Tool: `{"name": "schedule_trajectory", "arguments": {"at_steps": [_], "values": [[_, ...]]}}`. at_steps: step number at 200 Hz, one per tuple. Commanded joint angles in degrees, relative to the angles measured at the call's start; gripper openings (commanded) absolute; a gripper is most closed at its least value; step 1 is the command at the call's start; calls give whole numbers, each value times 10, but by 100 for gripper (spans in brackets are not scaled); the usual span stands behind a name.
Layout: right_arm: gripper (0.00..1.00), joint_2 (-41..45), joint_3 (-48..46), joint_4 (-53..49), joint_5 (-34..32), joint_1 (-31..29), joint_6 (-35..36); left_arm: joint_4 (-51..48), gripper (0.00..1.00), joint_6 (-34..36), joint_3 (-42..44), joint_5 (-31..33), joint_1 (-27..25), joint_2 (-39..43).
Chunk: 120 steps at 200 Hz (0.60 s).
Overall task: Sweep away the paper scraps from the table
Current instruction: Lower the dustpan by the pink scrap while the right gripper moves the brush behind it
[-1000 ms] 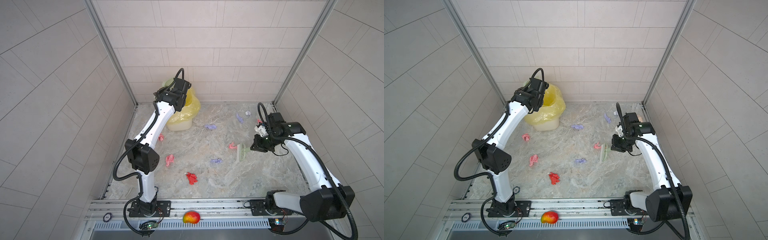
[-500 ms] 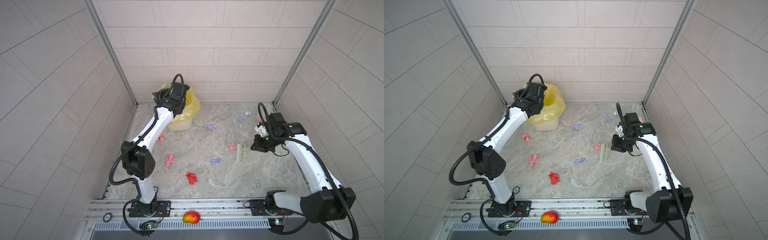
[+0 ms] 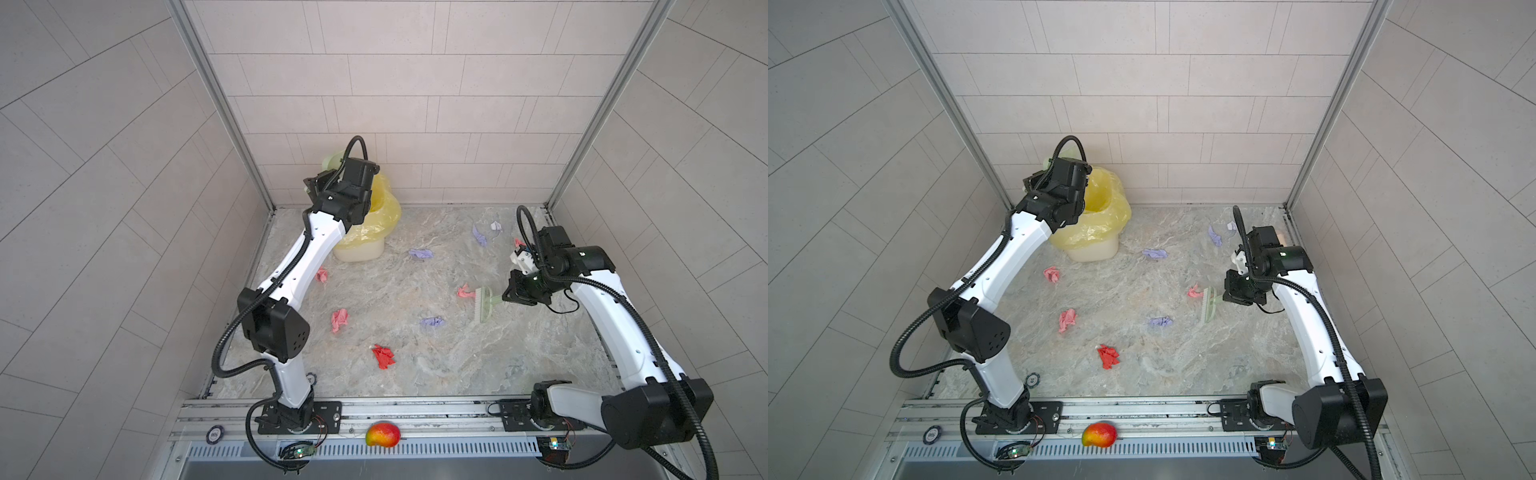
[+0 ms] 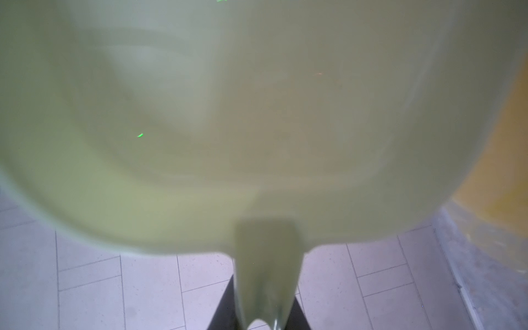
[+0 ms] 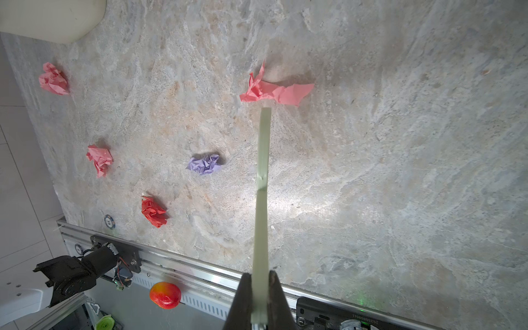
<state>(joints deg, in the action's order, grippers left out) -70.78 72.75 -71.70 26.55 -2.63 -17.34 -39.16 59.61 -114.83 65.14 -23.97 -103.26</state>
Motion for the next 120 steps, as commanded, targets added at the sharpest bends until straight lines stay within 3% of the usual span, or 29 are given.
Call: {"name": "schedule_trajectory", "arguments": {"at_steps": [1,56,120], "values": [[0,8,31,-25,-39,-3,26,-111,0,-162,-63,-41,-34,13],[0,-2,75,-50,-137,-3,66,-234,0,-370,-62,-183,-119,45],[0,-24,72,-31,-203,-22,78,-295,0,-525,33,-397,-176,51]]}}
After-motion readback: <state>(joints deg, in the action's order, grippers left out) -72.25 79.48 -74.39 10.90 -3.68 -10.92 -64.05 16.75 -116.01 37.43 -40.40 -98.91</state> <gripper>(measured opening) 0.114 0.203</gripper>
